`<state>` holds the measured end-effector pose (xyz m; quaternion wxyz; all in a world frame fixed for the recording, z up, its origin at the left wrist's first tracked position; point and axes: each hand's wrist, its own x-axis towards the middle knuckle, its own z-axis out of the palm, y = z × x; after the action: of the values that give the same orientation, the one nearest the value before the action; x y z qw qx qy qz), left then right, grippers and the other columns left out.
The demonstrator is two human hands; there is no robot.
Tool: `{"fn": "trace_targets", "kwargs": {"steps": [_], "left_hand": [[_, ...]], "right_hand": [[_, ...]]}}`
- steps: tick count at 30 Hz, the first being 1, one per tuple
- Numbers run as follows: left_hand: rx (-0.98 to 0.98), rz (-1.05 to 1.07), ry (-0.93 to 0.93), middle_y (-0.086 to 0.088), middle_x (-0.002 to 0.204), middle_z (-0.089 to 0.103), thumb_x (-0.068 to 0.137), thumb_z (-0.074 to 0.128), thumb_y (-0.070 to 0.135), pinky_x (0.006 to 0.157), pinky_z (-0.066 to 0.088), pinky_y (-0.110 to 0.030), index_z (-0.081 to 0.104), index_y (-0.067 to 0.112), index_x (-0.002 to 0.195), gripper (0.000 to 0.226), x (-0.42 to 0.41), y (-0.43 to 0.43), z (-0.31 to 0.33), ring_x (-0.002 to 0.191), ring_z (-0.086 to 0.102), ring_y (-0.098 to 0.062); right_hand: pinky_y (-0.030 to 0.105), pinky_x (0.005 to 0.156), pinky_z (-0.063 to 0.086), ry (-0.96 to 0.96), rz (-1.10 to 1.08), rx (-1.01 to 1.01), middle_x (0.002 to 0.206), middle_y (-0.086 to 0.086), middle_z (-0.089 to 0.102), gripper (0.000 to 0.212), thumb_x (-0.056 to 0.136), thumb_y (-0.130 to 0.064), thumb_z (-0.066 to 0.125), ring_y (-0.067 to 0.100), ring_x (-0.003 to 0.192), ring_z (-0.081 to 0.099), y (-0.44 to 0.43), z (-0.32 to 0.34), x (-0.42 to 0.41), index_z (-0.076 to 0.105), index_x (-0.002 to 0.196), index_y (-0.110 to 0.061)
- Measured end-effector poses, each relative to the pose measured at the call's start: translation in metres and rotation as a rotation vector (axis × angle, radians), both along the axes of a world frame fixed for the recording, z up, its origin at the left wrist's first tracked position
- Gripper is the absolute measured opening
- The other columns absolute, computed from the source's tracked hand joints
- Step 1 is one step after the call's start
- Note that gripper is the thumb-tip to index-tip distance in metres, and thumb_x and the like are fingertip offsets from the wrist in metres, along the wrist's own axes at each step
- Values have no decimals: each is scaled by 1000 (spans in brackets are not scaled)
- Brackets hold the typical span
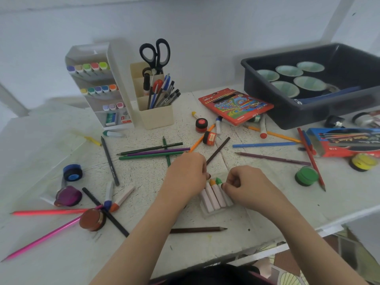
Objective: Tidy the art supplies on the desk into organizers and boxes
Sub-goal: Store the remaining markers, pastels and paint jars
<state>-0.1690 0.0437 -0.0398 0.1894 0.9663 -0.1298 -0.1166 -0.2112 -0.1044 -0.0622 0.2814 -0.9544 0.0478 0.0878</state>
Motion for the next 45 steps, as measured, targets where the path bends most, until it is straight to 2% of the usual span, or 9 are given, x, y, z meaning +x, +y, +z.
{"fn": "trace_targets", "kwargs": {"steps": [13,21,26,30,33,37,40,43,45], "left_hand": [[-53,-73,-53,7,82,55,90,56,24,58,40,-23,65,21,91,9,12,0,3,73,53,-9],[-78,-74,-211,1,100,63,90,51,17,70,42,-28,66,22,99,18,47,-21,12,91,58,-18],[-103,-57,-380,-3,97,64,91,47,12,69,41,-27,67,12,99,22,75,-47,12,93,55,-19],[30,34,-377,-7,96,63,91,51,13,67,39,-27,62,8,97,13,92,-70,9,85,50,-18],[124,87,-347,-7,102,63,91,55,18,72,41,-29,59,9,103,16,99,-81,3,94,56,-22],[142,137,-289,-3,99,62,90,58,26,72,40,-29,56,15,97,14,105,-85,-2,93,58,-21],[132,146,-276,-3,96,61,92,54,22,69,39,-28,52,16,89,6,106,-85,-2,88,57,-20],[118,128,-278,-1,85,57,91,53,21,63,36,-26,47,15,79,15,105,-81,3,76,49,-17],[108,119,-279,2,72,48,89,54,23,53,28,-24,40,16,68,26,103,-75,9,66,44,-14]], "right_hand": [[18,52,31,-41,-38,72,70,-8,59,19,87,-37,61,2,64,50,-12,13,8,58,73,-25],[19,50,32,-98,-145,-6,73,-9,56,14,88,-36,58,3,66,51,-45,20,37,59,84,-23],[19,48,35,-108,-166,5,73,-9,57,10,88,-35,59,5,65,54,-47,13,44,57,82,-27],[22,51,36,-141,-164,25,74,-13,57,9,88,-33,57,3,67,53,-44,2,41,56,80,-29],[24,51,37,-181,-173,26,70,-12,57,5,89,-31,55,5,64,54,-45,0,41,58,86,-28],[24,53,42,-249,-176,-23,68,-10,57,9,90,-28,53,6,63,53,-50,0,47,61,95,-25],[23,56,38,-306,-187,-103,82,-8,61,20,92,-28,51,7,71,51,-53,-2,54,62,107,-23],[25,67,42,-356,-152,-269,105,-2,64,28,93,-28,48,13,87,56,-52,-2,65,60,118,-22],[27,62,42,-342,-92,-426,103,0,63,24,93,-25,47,17,85,58,-49,-2,75,59,112,-20]]}}
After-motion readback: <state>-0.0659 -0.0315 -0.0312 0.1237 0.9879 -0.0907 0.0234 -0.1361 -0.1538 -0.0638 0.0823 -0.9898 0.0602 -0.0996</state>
